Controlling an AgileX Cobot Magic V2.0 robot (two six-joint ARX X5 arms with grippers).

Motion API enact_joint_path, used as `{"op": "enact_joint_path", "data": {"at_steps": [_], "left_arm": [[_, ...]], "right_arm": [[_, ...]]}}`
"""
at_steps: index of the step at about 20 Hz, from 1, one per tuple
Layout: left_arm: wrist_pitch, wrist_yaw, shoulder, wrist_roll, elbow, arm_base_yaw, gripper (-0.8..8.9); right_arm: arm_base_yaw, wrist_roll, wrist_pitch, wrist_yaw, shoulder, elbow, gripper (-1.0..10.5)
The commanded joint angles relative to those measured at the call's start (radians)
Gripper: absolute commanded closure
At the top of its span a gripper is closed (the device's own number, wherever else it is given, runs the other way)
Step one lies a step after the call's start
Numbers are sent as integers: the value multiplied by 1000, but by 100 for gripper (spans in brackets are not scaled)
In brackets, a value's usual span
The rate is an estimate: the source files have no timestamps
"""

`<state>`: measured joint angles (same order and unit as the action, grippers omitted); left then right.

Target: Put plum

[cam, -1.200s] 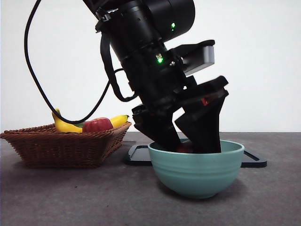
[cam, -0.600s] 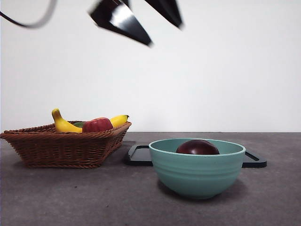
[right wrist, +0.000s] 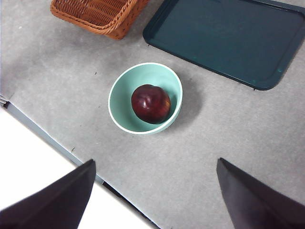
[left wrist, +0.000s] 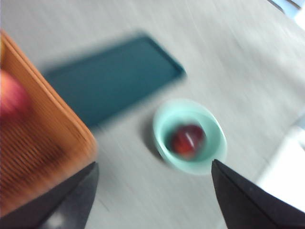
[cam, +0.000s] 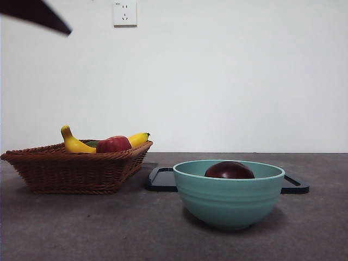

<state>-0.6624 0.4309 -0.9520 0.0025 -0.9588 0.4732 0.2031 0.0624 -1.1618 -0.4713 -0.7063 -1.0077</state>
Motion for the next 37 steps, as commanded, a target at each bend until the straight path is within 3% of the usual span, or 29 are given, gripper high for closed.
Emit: {"op": "enact_joint_path", "data": {"at_steps": [1,4,15,26,29,37], "left_arm": [[2,92,52,-28,79,6,439],[-39,154,104,-40,151,6,440],[-72,158,112,-40,153,6,440],[-71,158,112,-40,153,6,440],[-71,158,112,-40,153,6,440],[-72,158,112,-40,153,6,440]], "right_arm": [[4,-10,13,0,-5,-21,538],[4,-10,15,0,-6,-21,538],[4,-35,29,-2,-60,-19,538],[133,-217,492,5,-254,262,539],[179,-235,585,61,-334,301,540],[288,-255,767,219,-550,307,683]]}}
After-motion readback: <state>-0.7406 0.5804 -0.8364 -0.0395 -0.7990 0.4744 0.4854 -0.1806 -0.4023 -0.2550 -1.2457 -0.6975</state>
